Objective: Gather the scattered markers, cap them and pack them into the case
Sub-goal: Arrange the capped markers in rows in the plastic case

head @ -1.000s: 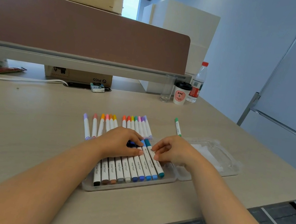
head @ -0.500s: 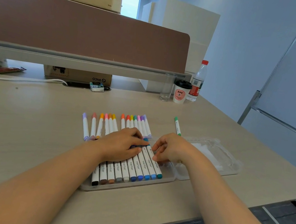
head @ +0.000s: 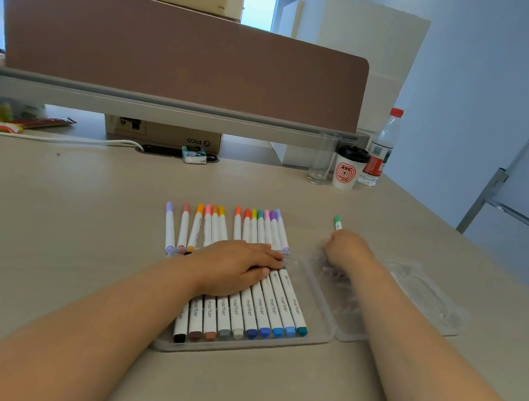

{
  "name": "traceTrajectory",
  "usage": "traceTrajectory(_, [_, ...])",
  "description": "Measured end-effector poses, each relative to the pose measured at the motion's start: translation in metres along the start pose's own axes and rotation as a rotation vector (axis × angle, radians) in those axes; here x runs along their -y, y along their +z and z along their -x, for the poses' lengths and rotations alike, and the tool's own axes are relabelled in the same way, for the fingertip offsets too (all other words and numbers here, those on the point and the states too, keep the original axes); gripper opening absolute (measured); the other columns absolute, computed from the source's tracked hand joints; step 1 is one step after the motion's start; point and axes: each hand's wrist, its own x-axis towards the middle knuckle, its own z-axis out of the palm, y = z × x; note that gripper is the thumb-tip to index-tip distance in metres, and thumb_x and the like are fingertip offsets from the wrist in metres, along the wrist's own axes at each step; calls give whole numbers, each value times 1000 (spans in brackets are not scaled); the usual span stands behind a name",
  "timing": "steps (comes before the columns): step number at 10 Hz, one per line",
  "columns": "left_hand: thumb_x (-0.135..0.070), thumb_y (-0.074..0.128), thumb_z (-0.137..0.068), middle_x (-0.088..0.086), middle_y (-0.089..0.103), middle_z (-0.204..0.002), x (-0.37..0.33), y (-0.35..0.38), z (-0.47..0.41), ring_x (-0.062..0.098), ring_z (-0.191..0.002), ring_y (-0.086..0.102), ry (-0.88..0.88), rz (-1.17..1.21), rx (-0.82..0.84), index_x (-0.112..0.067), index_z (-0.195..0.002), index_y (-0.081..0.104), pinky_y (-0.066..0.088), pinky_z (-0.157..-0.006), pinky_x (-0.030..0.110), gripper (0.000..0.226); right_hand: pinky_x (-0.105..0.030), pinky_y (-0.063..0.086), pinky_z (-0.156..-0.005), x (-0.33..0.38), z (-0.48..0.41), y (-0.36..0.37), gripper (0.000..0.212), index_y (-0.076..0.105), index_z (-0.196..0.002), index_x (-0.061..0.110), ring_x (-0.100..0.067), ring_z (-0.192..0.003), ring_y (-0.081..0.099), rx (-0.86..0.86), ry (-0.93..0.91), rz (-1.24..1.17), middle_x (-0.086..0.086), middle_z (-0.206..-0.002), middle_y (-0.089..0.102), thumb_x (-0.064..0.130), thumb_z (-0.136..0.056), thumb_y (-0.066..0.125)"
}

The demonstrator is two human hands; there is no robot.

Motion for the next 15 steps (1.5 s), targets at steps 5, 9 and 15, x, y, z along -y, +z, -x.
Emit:
traceTrajectory(5, [-29, 33, -101, -19, 32, -148, 1, 1, 0, -1, -139, 19, 1, 8, -15, -33, -139, 39, 17, -110, 22, 39, -27, 41, -70, 2, 5, -1, 24, 65, -96, 12, -22, -80, 51, -325, -55, -389, -12, -103, 65, -4, -85, 51])
traceTrajectory(9, [-30, 38, -99, -17, 39, -145, 0, 2, 1, 1, -137, 26, -2, -10, -81, -31, -135, 46, 21, -110, 23, 37, -30, 55, -70, 8, 77, -31, 75, 30, -140, 41, -20, -81, 59, 217, -219, -630, -10, -93, 60, 1, -84, 58])
traceTrajectory(15, [-31, 39, -99, -15, 39, -145, 0, 2, 2, 2, -138, 26, 7, -26, -98, -28, -136, 46, 21, -110, 24, 38, -17, 51, -63, 14, 102, -32, 10, 63, -91, 23, -6, -77, 60, 425, -315, -283, 6, -85, 60, 13, -90, 60])
